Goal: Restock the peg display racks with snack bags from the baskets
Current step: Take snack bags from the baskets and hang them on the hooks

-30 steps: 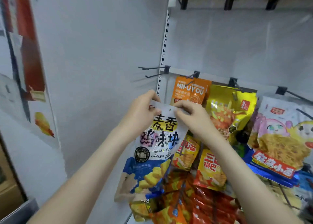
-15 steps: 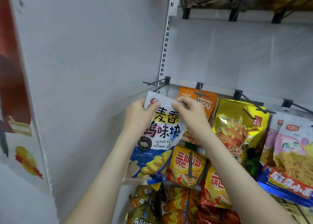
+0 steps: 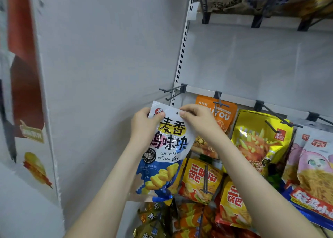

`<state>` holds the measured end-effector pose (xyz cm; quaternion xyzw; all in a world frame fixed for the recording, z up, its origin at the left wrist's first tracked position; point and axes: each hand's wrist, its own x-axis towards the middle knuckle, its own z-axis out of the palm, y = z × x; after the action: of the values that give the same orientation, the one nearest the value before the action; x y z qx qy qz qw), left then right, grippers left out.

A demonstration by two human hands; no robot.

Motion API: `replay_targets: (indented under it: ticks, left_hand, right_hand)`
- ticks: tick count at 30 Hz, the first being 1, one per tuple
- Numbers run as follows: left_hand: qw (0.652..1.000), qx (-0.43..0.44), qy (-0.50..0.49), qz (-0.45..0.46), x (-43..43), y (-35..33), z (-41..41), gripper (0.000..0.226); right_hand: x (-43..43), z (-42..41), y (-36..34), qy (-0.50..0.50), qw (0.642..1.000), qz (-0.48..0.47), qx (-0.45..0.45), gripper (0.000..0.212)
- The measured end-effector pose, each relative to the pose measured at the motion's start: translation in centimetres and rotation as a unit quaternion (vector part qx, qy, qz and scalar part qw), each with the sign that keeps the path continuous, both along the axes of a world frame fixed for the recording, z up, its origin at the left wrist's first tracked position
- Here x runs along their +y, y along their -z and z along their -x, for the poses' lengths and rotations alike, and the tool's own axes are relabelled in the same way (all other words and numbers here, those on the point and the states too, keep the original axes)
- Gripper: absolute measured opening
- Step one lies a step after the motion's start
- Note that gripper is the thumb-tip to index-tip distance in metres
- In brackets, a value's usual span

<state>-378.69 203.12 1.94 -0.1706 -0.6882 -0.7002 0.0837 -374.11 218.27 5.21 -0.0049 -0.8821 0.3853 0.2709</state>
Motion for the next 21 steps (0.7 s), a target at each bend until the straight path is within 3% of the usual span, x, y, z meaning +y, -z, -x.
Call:
replay_targets:
  ticks: [12, 21]
  left_hand:
    - [0.999, 0.025, -0.041, -0.020, 0.5, -0.7, 2.7, 0.012]
    - [0.994, 0.031, -0.106, -0.019, 2.2, -0.1, 7.0, 0.016]
  right_hand:
    - [-1.1, 3.1, -0.4, 0.031, 0.996, 0.071, 0.031, 0.008]
    - [-2.2, 7.7, -0.5, 0.087, 0.994, 0.039, 0.059, 0.014]
